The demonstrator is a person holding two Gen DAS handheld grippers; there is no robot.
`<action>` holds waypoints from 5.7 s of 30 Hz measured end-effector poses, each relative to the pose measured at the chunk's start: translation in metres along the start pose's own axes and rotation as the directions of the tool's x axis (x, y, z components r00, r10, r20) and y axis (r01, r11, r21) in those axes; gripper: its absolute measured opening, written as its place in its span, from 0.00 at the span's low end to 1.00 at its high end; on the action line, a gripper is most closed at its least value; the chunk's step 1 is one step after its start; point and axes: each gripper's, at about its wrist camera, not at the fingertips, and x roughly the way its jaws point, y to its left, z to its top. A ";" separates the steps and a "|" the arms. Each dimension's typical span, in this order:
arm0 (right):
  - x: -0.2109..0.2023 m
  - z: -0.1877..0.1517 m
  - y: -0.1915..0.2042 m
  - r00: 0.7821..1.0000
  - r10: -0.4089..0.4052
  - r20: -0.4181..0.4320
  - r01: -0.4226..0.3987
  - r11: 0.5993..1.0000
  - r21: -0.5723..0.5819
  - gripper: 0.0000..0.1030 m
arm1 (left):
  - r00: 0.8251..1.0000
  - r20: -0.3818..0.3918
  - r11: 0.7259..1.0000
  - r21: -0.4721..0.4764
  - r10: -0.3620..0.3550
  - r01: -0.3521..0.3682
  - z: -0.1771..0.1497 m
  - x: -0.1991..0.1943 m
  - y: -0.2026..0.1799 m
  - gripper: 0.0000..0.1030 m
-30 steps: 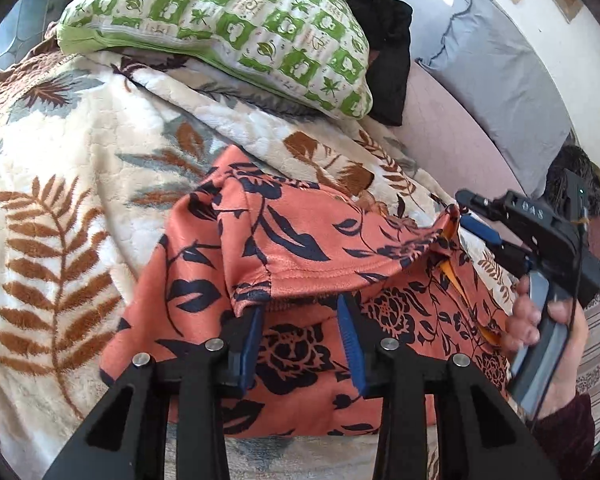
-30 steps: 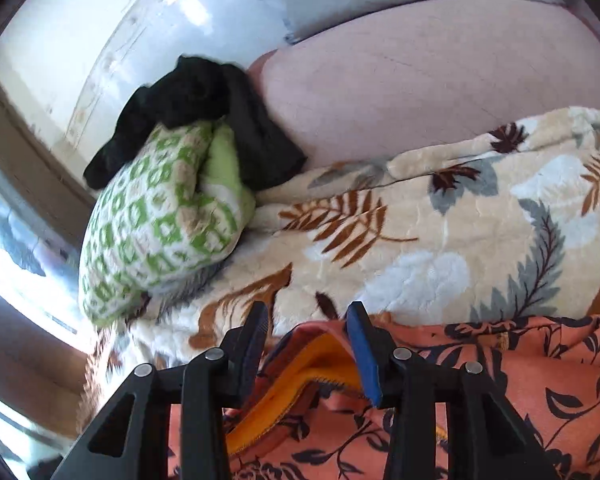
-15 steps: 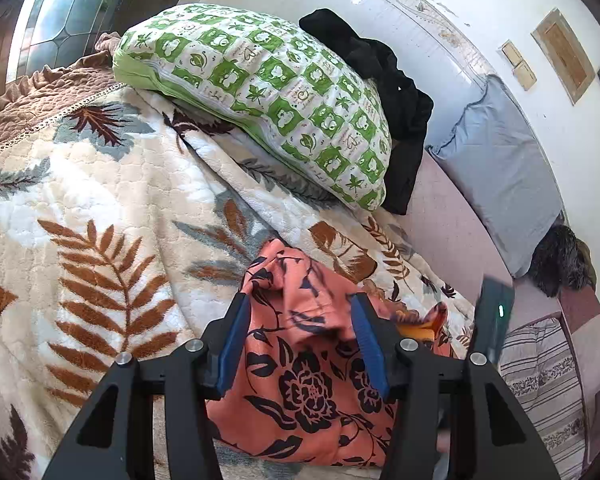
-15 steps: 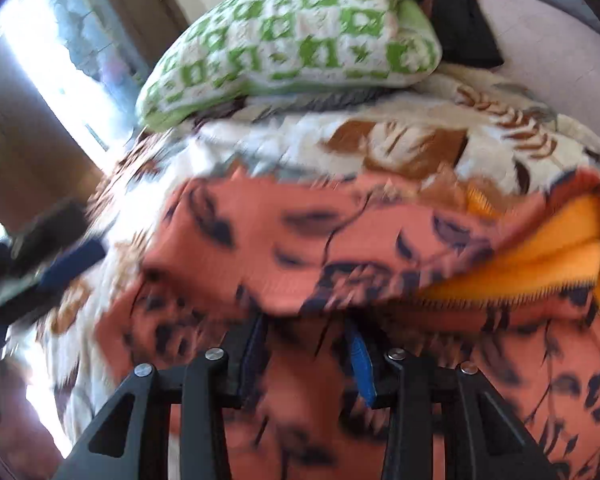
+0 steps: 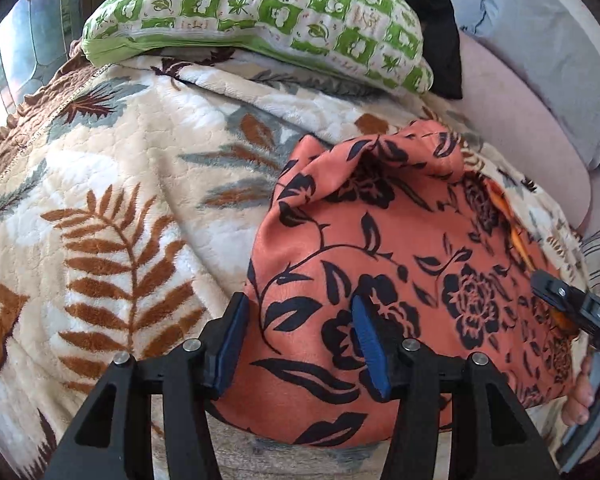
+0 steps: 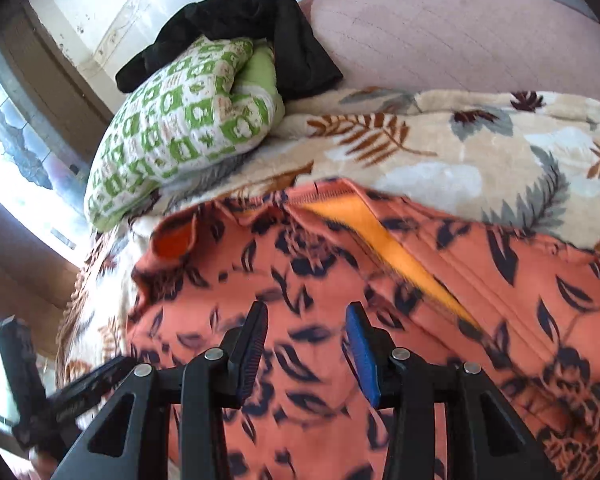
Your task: Fold small clothes
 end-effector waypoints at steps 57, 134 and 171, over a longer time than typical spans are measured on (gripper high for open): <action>-0.130 -0.097 -0.110 0.960 -0.258 0.111 0.233 0.952 0.197 0.61 | 0.985 0.122 0.990 -0.092 0.119 -0.108 0.006 -0.029 0.035 0.69; -0.082 -0.104 -0.097 0.972 -0.234 -0.024 0.233 0.942 0.240 0.28 | 0.972 0.167 0.922 0.324 0.165 -0.212 -0.097 -0.042 -0.049 0.68; -0.076 -0.099 0.001 0.989 -0.142 0.036 0.142 0.990 0.018 0.34 | 0.972 0.176 0.935 0.293 0.155 -0.202 -0.096 -0.039 -0.048 0.78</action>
